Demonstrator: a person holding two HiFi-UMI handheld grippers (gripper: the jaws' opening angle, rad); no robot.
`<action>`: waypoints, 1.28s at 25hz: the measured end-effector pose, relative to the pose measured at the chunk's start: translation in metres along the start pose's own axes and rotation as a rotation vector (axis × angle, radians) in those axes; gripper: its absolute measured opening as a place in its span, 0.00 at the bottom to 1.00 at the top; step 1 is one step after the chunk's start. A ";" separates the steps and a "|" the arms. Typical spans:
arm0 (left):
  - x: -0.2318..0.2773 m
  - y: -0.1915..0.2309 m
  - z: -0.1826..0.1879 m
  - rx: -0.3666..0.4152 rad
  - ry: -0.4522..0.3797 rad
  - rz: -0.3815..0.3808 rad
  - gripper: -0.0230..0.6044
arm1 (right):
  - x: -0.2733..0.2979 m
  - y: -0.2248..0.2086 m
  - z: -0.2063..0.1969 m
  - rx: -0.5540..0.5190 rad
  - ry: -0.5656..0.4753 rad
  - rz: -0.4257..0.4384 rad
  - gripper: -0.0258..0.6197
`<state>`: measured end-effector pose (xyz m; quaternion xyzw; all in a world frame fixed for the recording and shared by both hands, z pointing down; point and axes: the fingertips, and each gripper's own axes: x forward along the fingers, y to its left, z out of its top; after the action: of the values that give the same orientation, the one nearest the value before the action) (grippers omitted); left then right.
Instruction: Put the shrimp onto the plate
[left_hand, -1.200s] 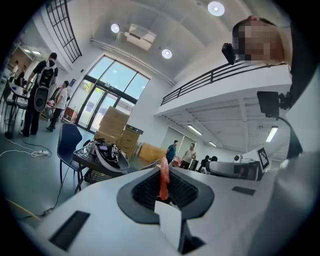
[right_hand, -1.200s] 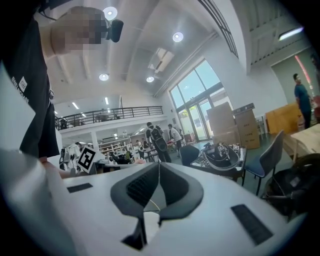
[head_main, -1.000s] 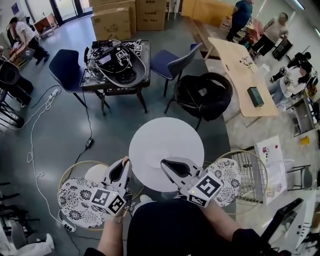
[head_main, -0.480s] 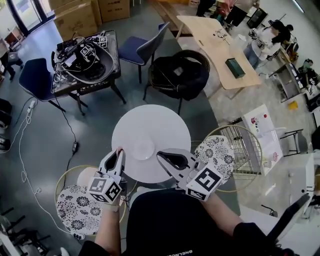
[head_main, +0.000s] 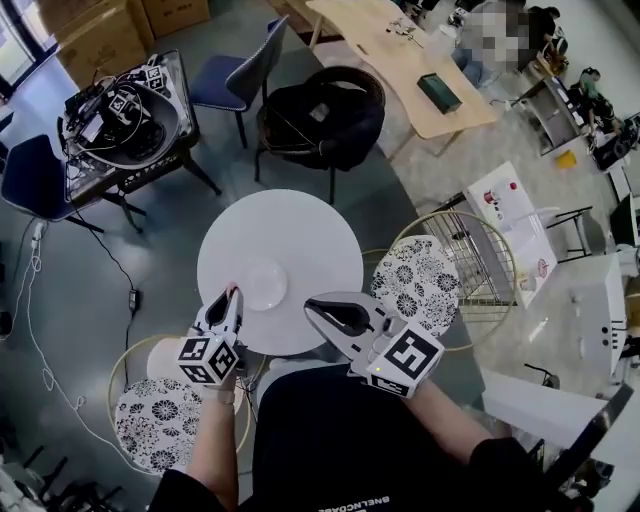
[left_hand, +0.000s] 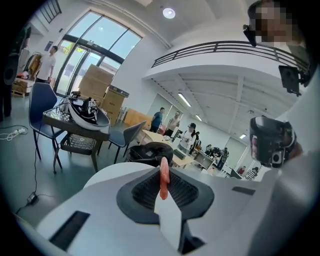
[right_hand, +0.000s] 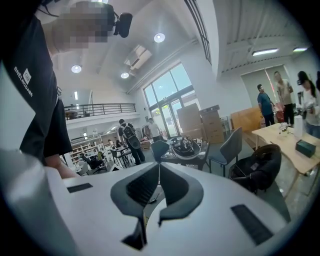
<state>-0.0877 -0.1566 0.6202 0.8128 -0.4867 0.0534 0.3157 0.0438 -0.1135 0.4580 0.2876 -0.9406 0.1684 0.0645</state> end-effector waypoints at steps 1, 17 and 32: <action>0.005 0.002 -0.005 -0.005 0.011 -0.002 0.10 | -0.001 -0.002 -0.002 0.003 0.003 -0.006 0.07; 0.068 0.042 -0.103 -0.015 0.233 0.024 0.10 | -0.022 -0.032 -0.030 0.039 0.060 -0.080 0.07; 0.088 0.048 -0.165 -0.053 0.367 0.034 0.10 | -0.034 -0.050 -0.049 0.058 0.105 -0.101 0.07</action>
<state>-0.0447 -0.1456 0.8086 0.7725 -0.4357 0.1934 0.4196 0.1009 -0.1175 0.5105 0.3272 -0.9150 0.2067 0.1136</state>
